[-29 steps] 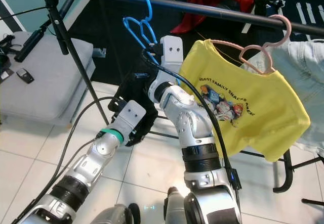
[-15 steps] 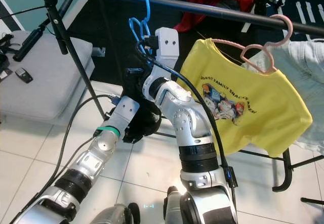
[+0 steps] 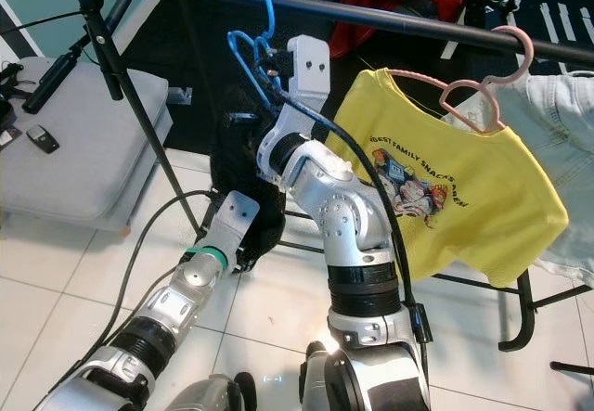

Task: Hang hanger

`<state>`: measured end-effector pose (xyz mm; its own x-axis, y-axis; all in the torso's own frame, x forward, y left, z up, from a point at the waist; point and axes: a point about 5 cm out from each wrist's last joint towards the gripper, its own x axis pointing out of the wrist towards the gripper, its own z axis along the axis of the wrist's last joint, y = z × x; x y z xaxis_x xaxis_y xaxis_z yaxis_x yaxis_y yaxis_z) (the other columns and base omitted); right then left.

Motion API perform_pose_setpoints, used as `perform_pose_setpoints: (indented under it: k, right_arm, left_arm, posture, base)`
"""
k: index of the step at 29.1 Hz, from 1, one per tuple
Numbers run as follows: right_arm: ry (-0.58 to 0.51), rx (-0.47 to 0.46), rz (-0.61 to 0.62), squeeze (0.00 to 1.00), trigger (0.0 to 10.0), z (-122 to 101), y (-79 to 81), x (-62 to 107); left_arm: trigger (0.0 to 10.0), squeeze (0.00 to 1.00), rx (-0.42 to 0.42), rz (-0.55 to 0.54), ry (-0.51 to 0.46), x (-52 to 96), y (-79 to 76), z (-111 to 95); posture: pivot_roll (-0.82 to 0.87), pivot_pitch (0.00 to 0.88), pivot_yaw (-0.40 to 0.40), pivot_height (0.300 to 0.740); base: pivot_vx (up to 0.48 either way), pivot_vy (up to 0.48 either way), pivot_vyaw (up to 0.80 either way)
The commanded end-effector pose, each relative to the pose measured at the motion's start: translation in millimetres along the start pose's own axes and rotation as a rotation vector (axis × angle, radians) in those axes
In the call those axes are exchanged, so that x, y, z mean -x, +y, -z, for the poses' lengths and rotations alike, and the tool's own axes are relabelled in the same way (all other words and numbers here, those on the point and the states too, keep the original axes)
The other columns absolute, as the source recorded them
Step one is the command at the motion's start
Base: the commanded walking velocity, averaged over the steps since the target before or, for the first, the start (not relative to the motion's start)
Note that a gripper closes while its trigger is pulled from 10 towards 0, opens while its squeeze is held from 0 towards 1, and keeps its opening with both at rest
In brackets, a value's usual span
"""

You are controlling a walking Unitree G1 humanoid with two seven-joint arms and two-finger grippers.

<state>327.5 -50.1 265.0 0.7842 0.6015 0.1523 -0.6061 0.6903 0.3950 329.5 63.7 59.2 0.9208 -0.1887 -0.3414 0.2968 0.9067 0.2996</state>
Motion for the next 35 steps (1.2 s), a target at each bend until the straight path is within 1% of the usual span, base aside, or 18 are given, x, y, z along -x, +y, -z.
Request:
perform_pose_setpoints:
  k: [1,5,6,7,10,13,14,15,16,18,19,20,21,24,25,30,34,35]
  right_arm:
    - [-0.054,0.007,-0.06,0.0,0.0,-14.0,13.2,1.0]
    - [-0.052,0.008,-0.03,0.0,0.0,-13.8,5.7,9.8]
    - [-0.05,0.01,-0.012,0.0,0.0,-13.1,1.1,14.9]
    - [-0.05,0.01,-0.012,0.0,0.0,-13.1,1.1,14.9]
    - [-0.016,0.04,0.057,0.0,0.0,-5.0,-15.3,33.2]
    - [-0.005,0.052,0.069,0.0,0.0,-2.6,-17.9,36.1]
    - [0.033,0.078,0.086,0.0,0.0,7.2,-23.1,42.2]
    - [0.093,0.115,0.096,0.0,0.0,21.6,-28.0,50.0]
    - [0.093,0.115,0.096,0.0,0.0,21.6,-28.0,50.0]
    - [0.242,0.212,0.109,0.0,0.0,55.9,-38.6,66.6]
    - [0.242,0.212,0.109,0.0,0.0,55.9,-38.6,66.6]
    - [0.307,0.233,0.11,0.0,0.0,72.0,-42.7,73.9]
    - [0.307,0.233,0.11,0.0,0.0,72.0,-42.7,73.9]
    - [0.476,0.308,0.114,0.0,0.0,118.4,-53.9,93.0]
    - [0.476,0.308,0.114,0.0,0.0,118.4,-53.9,93.0]
    - [0.572,0.356,0.165,0.0,0.0,150.8,-67.0,103.3]
    - [0.578,0.367,0.202,0.0,0.0,156.4,-72.8,103.9]
    - [0.555,0.392,0.242,0.0,2.8,156.0,-78.3,103.2]
  left_arm:
    - [0.0,0.0,0.004,-0.024,0.042,0.9,2.9,11.7]
    - [0.0,0.0,-0.03,-0.138,0.041,-1.2,25.4,13.9]
    - [0.0,0.0,-0.037,-0.191,0.038,-1.0,37.4,15.0]
    - [0.0,0.0,-0.037,-0.191,0.038,-1.0,37.4,15.0]
    - [0.0,0.0,-0.027,-0.321,-0.009,1.9,71.4,12.0]
    - [0.0,0.0,-0.023,-0.332,-0.021,2.3,75.0,10.5]
    - [0.0,0.0,-0.028,-0.335,-0.064,3.2,81.3,3.6]
    - [0.0,0.0,-0.038,-0.328,-0.125,4.7,88.0,-6.4]
    - [0.0,0.0,-0.038,-0.328,-0.125,4.7,88.0,-6.4]
    - [0.0,0.0,-0.039,-0.258,-0.247,10.3,95.9,-28.2]
    - [0.0,0.0,-0.039,-0.258,-0.247,10.3,95.9,-28.2]
    - [0.0,0.0,-0.04,-0.196,-0.296,13.9,95.8,-37.1]
    - [0.0,0.0,-0.04,-0.196,-0.296,13.9,95.8,-37.1]
    - [0.0,0.0,-0.057,-0.013,-0.367,27.1,95.7,-56.4]
    - [0.0,0.0,-0.057,-0.013,-0.367,27.1,95.7,-56.4]
    - [0.0,0.0,-0.042,0.057,-0.387,35.8,102.6,-72.1]
    - [0.0,0.0,-0.051,0.076,-0.396,37.7,103.4,-76.9]
    - [0.0,0.0,-0.085,0.089,-0.395,38.8,102.8,-77.9]
  posture:
    - [-0.17,0.142,0.047,0.74]
    - [-0.17,0.143,0.048,0.74]
    - [-0.17,0.144,0.051,0.74]
    - [-0.17,0.144,0.051,0.74]
    - [-0.17,0.145,0.054,0.74]
    - [-0.17,0.145,0.054,0.74]
    - [-0.17,0.146,0.055,0.74]
    - [-0.16,0.147,0.057,0.74]
    - [-0.16,0.147,0.057,0.74]
    - [-0.16,0.148,0.061,0.74]
    - [-0.16,0.148,0.061,0.74]
    - [-0.15,0.149,0.066,0.74]
    - [-0.15,0.149,0.066,0.74]
    - [-0.13,0.148,0.076,0.74]
    - [-0.13,0.148,0.076,0.74]
    - [-0.12,0.144,0.083,0.74]
    - [-0.11,0.143,0.089,0.74]
    - [-0.11,0.143,0.094,0.74]
  base:
    - [0.0,0.0,0.0]
    - [0.0,0.0,0.0]
    - [0.0,0.0,0.0]
    - [0.0,0.0,0.0]
    - [0.0,0.0,0.0]
    - [0.0,0.0,0.0]
    - [0.0,0.0,0.0]
    - [0.0,0.0,0.0]
    - [0.0,0.0,0.0]
    - [0.0,0.0,0.0]
    - [0.0,0.0,0.0]
    - [0.0,0.0,0.0]
    - [0.0,0.0,0.0]
    - [0.0,0.0,0.0]
    - [0.0,0.0,0.0]
    - [0.0,0.0,0.0]
    - [0.0,0.0,0.0]
    - [0.0,0.0,0.0]
